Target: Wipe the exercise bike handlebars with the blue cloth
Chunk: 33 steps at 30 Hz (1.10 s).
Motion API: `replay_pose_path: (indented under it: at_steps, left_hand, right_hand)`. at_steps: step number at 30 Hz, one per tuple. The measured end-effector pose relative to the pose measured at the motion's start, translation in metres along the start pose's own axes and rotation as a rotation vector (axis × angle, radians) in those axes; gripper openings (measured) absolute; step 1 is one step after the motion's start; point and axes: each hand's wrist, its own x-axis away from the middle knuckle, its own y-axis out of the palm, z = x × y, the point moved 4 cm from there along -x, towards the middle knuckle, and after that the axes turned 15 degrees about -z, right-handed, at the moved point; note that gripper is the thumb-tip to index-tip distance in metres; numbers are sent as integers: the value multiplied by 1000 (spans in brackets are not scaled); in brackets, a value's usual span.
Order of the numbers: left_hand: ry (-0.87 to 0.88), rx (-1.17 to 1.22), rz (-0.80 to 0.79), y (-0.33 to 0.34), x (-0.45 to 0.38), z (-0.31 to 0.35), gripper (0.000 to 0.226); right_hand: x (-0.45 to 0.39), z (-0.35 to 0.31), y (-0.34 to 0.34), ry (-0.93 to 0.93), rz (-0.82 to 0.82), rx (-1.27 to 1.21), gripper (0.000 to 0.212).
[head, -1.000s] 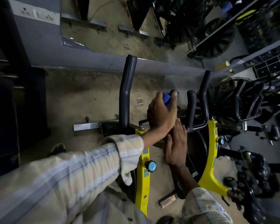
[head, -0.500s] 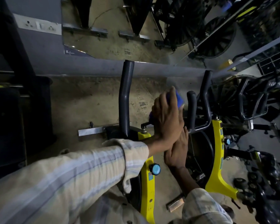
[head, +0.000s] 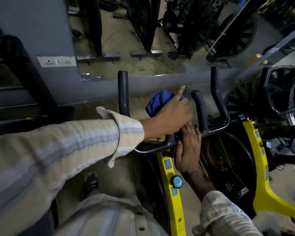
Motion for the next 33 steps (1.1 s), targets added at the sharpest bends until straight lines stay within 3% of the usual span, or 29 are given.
replay_pose_path:
  at_steps: [7,11,13,19,24,27,33]
  left_hand:
    - [162,24,-18,14,20,19,27]
    - [314,130,227,41,40,31,26]
    - [299,109,272,62,54,35,42]
    - [256,103,188,92,94,43,80]
    - [182,211,273,92,125,33,58]
    - [181,188,252,96,139,24,43]
    - [222,158,267,92,139,-12,53]
  right_hand:
    - [4,7,0,-11,-24,-27,55]
    - [6,15,-4,-84,-64,-20,61]
    - [6,18,-6,-113,-67,-27,61]
    - [-4,7,-14,-174,-13,-132,48]
    - [-13,-21,-19,-153,152,-222,37]
    - [-12,-41,-23,-214,169,-232,36]
    - [-22,-73,-19,-325,65,-204,30]
